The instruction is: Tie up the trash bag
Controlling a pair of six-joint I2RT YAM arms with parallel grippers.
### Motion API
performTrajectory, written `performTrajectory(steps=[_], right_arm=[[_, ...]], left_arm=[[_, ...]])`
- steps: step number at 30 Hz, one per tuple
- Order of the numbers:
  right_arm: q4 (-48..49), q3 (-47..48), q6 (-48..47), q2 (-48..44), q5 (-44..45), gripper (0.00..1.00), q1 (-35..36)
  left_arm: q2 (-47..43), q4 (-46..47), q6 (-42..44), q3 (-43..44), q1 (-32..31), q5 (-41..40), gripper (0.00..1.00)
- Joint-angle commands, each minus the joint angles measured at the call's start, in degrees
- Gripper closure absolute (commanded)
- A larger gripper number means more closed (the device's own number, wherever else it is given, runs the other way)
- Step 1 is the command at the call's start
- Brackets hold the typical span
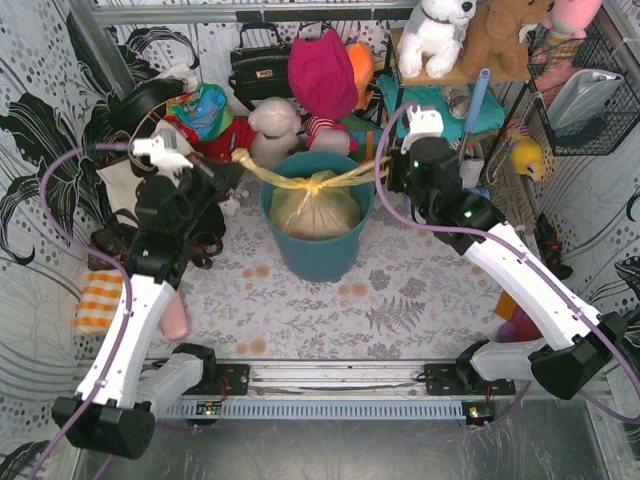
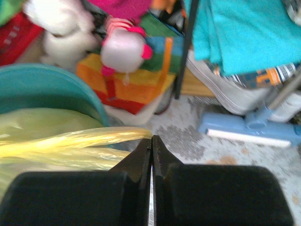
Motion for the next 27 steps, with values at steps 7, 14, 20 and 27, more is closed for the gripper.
performTrajectory(steps=[7,14,20,27], right_arm=[[13.64,20.41,6.48,6.91,-30.15,1.0,-0.01],[25.06,20.99,13.22,9.34,-40.66,1.0,-0.01],[29.25,9.85,15.51,7.99,-38.52,1.0,-0.02],[32.07,3.15,17.46,6.4,-36.62,1.0,-0.01]], left_arm=[[14.76,18.83,-0.91,23.95,-5.41,21.59,1.0],[21.32,21.37,-2.22,30.15,-12.29,25.75,1.0],[19.24,18.84,-1.2,22.58,-12.37,20.39,1.0],[16.22,20.55,-1.93,13.34,-12.43,16.53,1.0]])
